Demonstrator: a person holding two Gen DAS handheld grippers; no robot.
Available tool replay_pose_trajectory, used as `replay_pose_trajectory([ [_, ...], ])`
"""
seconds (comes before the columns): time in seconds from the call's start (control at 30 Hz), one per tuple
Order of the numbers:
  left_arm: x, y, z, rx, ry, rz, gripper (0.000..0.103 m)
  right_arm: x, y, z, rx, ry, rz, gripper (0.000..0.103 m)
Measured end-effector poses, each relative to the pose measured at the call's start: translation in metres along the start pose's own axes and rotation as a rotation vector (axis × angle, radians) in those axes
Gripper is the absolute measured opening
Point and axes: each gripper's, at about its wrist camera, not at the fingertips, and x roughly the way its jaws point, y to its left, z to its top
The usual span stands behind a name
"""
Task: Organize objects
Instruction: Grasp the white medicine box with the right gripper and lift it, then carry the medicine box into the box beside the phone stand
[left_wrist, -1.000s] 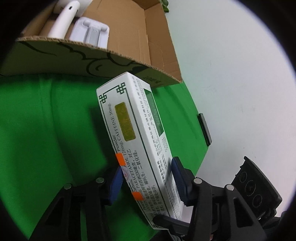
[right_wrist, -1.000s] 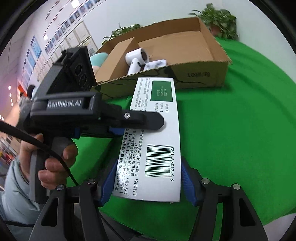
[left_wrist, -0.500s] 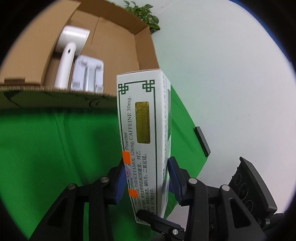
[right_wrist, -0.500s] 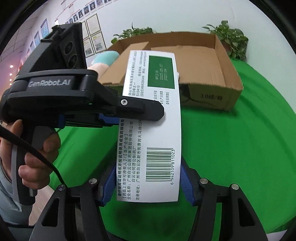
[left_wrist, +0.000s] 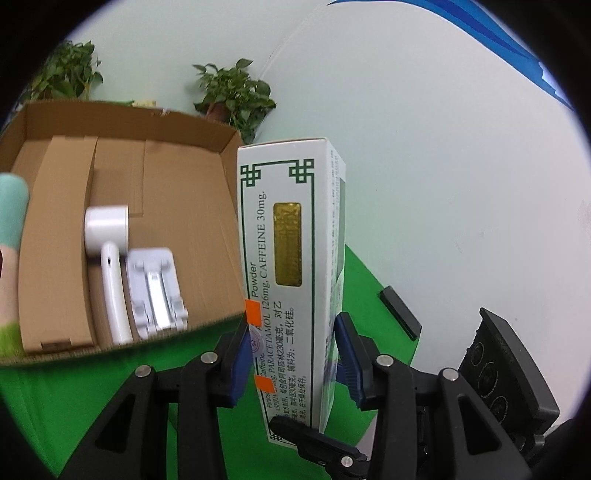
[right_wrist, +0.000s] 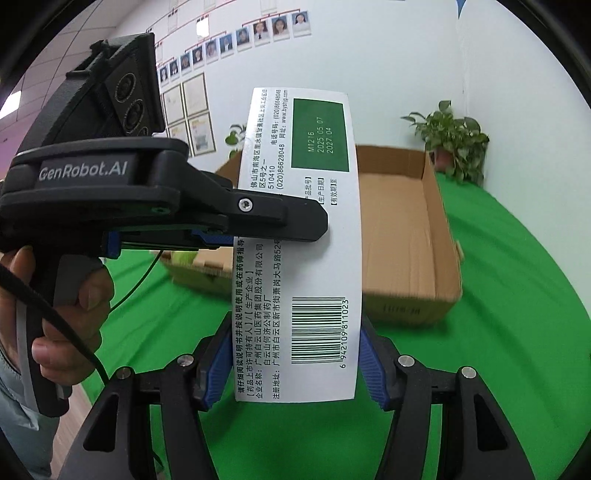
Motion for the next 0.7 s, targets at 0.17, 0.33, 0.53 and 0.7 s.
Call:
replay_pose_trajectory([
  [0.17, -0.023, -0.022, 0.009, 0.060, -0.043, 0.023, 0.041, -0.007, -0.002, 0.028, -0.018, -0.068, 0.007, 0.058],
  [0.33, -0.031, -0.025, 0.028, 0.081, -0.075, 0.066, 0.041, -0.006, -0.002, 0.054, -0.015, -0.101, 0.034, 0.058],
  [0.53, -0.035, -0.020, 0.045, 0.086, -0.095, 0.076, 0.041, 0.002, -0.005, 0.079, -0.008, -0.111, 0.052, 0.058],
  [0.7, -0.025, -0.022, 0.070, 0.100, -0.101, 0.094, 0.041, 0.009, -0.013, 0.102, 0.002, -0.123, 0.063, 0.058],
])
